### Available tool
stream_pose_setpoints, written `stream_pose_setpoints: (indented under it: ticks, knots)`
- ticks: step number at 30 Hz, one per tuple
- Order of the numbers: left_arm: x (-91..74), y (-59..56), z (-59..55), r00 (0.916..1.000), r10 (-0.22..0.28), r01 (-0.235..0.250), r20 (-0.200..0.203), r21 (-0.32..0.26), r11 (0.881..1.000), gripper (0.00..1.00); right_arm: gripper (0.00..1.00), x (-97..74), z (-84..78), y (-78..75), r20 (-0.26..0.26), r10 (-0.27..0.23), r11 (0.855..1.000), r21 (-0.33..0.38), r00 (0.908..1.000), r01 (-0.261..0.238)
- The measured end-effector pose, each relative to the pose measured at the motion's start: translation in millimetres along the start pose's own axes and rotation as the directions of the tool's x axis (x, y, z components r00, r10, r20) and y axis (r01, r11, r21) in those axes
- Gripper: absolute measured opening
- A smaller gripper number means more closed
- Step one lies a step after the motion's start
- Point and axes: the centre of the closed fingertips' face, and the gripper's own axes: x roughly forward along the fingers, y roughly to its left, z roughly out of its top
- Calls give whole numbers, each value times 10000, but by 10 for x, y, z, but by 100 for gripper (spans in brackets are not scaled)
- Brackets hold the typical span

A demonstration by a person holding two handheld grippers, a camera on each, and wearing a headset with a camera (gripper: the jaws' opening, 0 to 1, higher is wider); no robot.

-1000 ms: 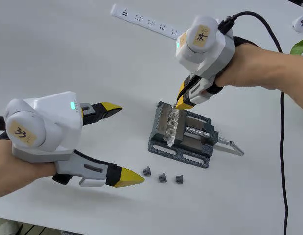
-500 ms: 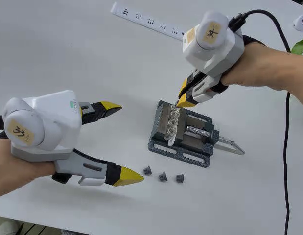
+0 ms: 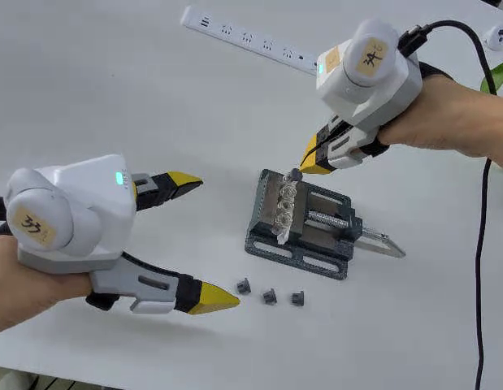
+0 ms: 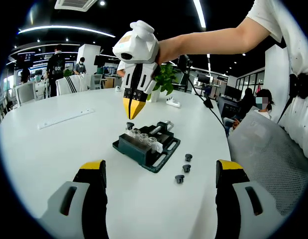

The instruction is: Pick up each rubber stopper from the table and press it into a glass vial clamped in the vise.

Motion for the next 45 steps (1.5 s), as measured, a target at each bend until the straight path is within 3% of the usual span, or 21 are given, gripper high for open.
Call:
stream_pose_setpoints:
  ticks: [24,45]
  knots:
    - [10,41,-18,10000,14,-14,54,-88,10000,89,0,97,3,18,-343,222,9995,-237,9992,-230]
    - [61,19,19,9999,-73,74,130,-64,10000,89,0,121,15,10,-539,417,9990,159,9977,-409]
